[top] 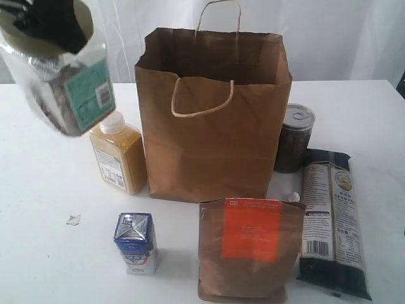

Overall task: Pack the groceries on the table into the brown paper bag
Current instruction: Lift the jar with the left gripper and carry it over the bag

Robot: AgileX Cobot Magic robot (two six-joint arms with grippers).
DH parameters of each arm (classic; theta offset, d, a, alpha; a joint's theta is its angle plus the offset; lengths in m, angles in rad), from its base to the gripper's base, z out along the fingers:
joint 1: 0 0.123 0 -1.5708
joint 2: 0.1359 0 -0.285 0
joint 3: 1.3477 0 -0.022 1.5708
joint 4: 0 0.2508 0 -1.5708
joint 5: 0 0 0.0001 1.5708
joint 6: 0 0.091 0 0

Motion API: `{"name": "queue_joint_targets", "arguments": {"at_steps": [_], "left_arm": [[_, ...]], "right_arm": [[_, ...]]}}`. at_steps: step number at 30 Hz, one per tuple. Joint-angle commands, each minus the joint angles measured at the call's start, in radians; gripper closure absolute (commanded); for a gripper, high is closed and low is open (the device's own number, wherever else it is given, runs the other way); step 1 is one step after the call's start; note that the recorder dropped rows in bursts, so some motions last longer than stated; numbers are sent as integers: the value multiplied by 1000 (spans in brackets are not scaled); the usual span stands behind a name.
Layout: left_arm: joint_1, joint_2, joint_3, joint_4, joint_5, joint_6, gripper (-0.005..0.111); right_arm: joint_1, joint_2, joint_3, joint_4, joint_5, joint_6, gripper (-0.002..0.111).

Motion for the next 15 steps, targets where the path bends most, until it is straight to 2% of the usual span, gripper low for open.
{"name": "queue_joint_targets", "arguments": {"at_steps": [1,4,11,15], "left_arm": [[-6,-18,-193,-2,88,-13,107],[-6,-15,-294,-96,73,-10,107],[-6,86,-309,-306,-44,119,107],[-6,121,-370,-357,-68,135,107]], "right_arm": [[-4,-5,1,-3,-6,4,108],[-4,-5,1,-3,-6,4,108],[-4,-5,1,-3,-6,4,108],[-4,-5,1,-3,-6,4,108]]}}
